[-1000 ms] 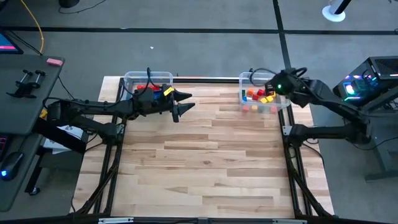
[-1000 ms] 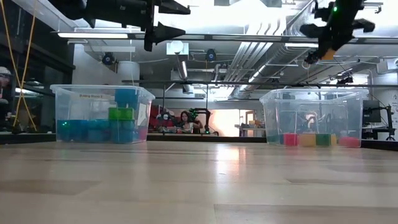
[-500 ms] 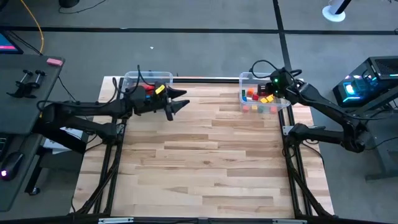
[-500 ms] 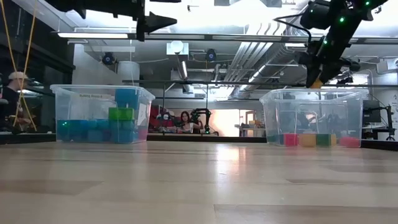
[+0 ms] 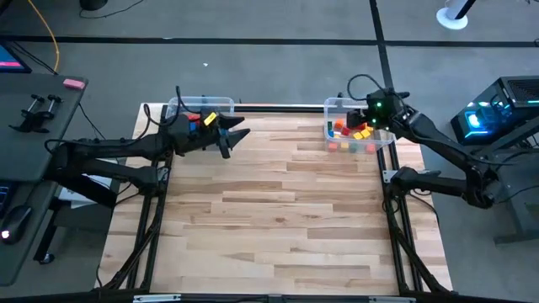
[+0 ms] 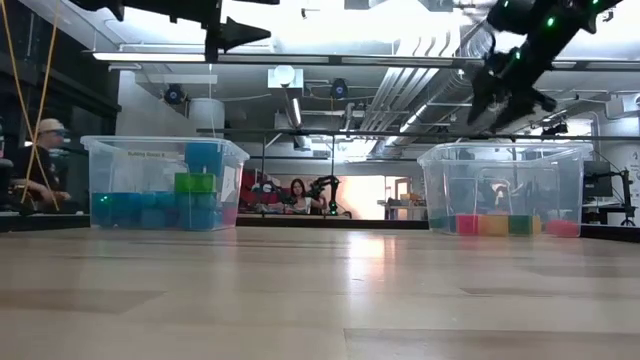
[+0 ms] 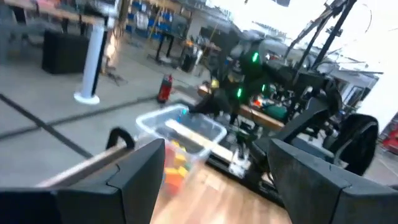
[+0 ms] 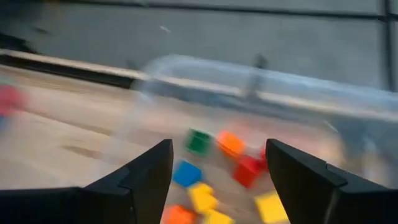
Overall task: Sort blocks by size
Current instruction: Return to home position
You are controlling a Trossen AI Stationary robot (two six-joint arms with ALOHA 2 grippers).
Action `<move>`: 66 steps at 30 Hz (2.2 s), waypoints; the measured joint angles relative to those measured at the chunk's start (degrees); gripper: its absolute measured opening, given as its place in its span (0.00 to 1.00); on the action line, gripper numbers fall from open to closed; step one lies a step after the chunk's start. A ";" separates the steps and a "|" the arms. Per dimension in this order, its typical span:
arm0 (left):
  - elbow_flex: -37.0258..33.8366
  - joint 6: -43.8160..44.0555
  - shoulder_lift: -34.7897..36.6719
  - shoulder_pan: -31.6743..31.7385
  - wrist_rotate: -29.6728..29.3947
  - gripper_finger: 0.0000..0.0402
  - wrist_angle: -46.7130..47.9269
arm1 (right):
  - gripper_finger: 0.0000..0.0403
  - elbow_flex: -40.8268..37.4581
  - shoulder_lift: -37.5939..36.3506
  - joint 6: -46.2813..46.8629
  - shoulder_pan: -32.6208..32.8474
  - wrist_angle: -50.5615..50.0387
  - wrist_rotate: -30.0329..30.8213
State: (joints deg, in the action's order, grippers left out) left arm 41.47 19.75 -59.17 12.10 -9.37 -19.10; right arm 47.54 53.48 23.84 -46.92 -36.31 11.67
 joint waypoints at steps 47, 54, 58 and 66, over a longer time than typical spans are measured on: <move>-40.83 9.50 21.37 -3.26 1.38 0.00 -31.55 | 0.00 5.86 -12.54 12.28 44.30 4.08 -8.04; -40.83 9.62 21.35 -3.26 1.40 0.00 -30.60 | 0.00 -8.92 -23.56 10.97 57.64 18.69 0.08; -40.83 9.62 21.33 -3.26 1.42 0.00 -30.11 | 0.00 -25.90 -27.81 3.42 61.25 47.02 1.70; -40.83 9.64 22.05 -3.26 1.47 0.00 -29.13 | 0.00 -44.03 -32.10 -9.77 60.70 71.17 -5.09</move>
State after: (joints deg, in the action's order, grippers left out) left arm 0.64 29.39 -37.13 8.84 -7.90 -48.23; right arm 3.51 21.38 14.07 13.78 34.86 6.58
